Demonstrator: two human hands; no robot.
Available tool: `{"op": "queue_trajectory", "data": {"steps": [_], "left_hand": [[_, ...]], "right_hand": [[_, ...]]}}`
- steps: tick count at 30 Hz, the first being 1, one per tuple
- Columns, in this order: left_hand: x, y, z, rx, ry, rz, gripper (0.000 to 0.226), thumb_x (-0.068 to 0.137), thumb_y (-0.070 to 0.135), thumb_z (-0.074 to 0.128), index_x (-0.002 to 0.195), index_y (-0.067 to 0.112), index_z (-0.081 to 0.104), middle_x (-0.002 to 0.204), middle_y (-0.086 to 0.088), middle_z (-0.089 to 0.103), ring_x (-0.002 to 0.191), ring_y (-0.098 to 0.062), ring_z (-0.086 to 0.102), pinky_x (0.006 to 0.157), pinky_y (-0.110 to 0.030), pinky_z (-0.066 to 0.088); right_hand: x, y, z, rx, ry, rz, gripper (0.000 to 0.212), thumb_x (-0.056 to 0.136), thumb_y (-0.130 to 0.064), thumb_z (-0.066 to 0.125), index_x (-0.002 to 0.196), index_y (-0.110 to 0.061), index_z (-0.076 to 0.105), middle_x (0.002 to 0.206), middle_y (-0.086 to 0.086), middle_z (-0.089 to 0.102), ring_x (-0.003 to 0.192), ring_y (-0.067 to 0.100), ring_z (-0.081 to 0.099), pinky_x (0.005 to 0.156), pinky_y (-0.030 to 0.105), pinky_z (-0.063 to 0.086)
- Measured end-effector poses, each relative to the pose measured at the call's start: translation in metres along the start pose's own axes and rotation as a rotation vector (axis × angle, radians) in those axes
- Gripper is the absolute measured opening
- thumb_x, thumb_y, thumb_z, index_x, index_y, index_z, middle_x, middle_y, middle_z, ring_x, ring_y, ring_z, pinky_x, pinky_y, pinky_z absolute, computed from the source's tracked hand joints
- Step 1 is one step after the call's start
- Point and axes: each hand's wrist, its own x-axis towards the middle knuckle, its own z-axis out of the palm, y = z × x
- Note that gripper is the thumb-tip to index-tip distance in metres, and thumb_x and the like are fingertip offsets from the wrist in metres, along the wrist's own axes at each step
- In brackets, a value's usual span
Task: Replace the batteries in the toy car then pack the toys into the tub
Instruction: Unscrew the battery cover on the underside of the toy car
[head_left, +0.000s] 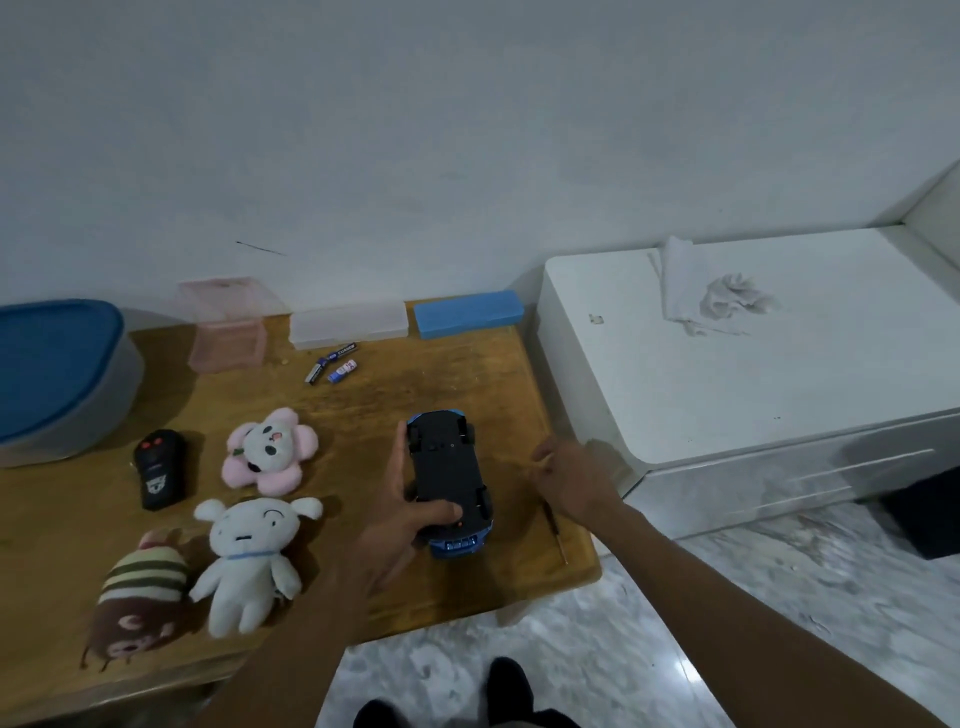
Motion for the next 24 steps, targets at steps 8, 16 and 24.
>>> {"op": "queue_trajectory", "data": {"steps": [8, 16, 24], "left_hand": [[0.006, 0.033, -0.021, 0.041, -0.059, 0.111, 0.120, 0.060, -0.017, 0.068, 0.146, 0.051, 0.018, 0.140, -0.013, 0.050, 0.119, -0.038, 0.057, 0.091, -0.055, 0.052], [0.009, 0.054, -0.040, 0.119, -0.106, 0.122, 0.124, 0.063, -0.017, 0.066, 0.147, 0.052, 0.007, 0.139, -0.012, 0.051, 0.118, -0.036, 0.058, 0.086, -0.049, 0.054], [0.012, 0.061, -0.043, 0.202, -0.085, 0.178, 0.120, 0.074, -0.023, 0.062, 0.148, 0.050, 0.004, 0.137, -0.009, 0.052, 0.111, -0.031, 0.063, 0.086, -0.048, 0.056]], "right_hand": [[0.005, -0.111, -0.018, 0.000, -0.077, -0.383, 0.026, 0.085, -0.027, 0.068, 0.111, -0.025, 0.064, 0.098, 0.000, 0.064, 0.090, 0.014, 0.058, 0.075, 0.020, 0.045], [0.017, -0.143, -0.010, -0.184, -0.103, -0.541, 0.041, 0.085, -0.029, 0.069, 0.125, -0.028, 0.062, 0.122, 0.003, 0.063, 0.104, 0.016, 0.057, 0.091, 0.028, 0.047], [0.019, -0.153, -0.012, -0.118, -0.096, -0.559, 0.036, 0.081, -0.018, 0.074, 0.116, -0.025, 0.068, 0.120, 0.004, 0.066, 0.101, 0.017, 0.060, 0.090, 0.032, 0.054]]}}
